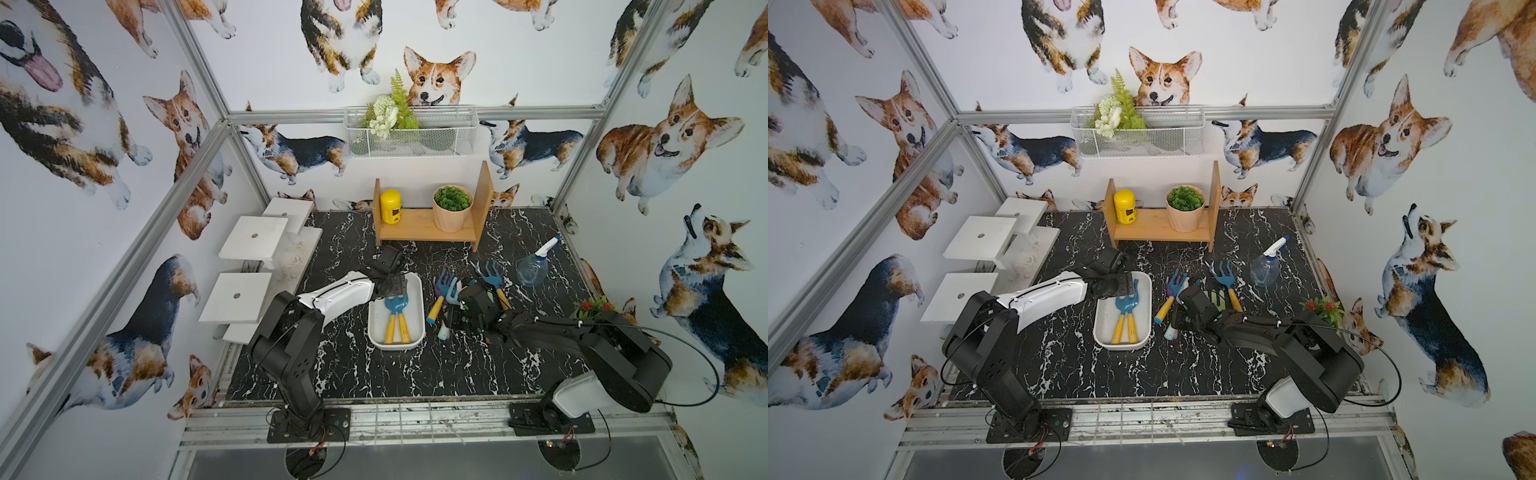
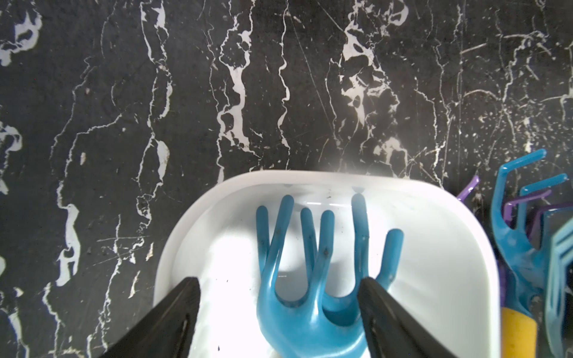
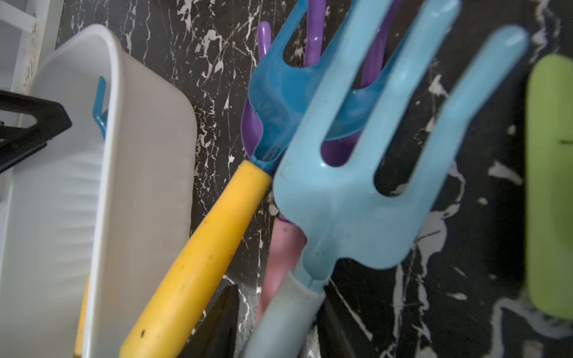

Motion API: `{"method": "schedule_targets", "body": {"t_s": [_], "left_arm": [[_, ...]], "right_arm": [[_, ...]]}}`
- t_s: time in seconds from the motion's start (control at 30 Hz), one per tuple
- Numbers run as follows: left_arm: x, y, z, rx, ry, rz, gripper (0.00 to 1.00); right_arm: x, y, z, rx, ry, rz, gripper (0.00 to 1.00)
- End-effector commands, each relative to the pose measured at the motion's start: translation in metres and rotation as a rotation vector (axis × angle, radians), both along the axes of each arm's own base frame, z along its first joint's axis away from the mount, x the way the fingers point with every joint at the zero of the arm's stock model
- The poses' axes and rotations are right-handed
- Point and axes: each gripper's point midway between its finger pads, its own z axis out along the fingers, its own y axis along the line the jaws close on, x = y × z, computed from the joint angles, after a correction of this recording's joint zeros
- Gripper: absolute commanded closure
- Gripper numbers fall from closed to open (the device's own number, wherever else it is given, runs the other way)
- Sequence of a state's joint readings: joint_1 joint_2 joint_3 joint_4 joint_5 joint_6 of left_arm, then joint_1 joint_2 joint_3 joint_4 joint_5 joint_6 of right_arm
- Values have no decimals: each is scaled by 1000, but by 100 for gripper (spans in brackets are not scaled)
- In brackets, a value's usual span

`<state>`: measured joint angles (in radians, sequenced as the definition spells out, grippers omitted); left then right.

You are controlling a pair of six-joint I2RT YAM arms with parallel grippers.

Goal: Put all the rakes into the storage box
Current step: Pick up the rake at the center of the board, then place the rake in the storage box.

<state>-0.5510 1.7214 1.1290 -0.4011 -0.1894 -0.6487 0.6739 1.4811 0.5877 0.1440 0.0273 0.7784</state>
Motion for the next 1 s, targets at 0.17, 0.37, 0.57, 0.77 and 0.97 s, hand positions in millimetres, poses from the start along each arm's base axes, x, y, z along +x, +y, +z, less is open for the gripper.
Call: {"method": "schedule_targets", "body": {"t_s": [0.17, 0.37, 0.57, 0.77, 0.97], "left_arm": [[4, -21, 10, -79, -21, -89, 14], [9, -67, 40, -277, -104, -267, 10], [-10, -113, 94, -558, -277, -537, 7], [-32, -133, 107, -669, -278, -704, 9], [-44, -141, 107, -724, -248, -778, 11]], "right_arm": [[1, -8, 11, 10, -24, -36, 94], [1, -14, 36, 137, -115, -50, 98], [-2, -2, 88, 384, -275, 36, 100], [-5, 25, 128, 500, -354, 198, 100], [3, 52, 139, 551, -323, 304, 100]]}}
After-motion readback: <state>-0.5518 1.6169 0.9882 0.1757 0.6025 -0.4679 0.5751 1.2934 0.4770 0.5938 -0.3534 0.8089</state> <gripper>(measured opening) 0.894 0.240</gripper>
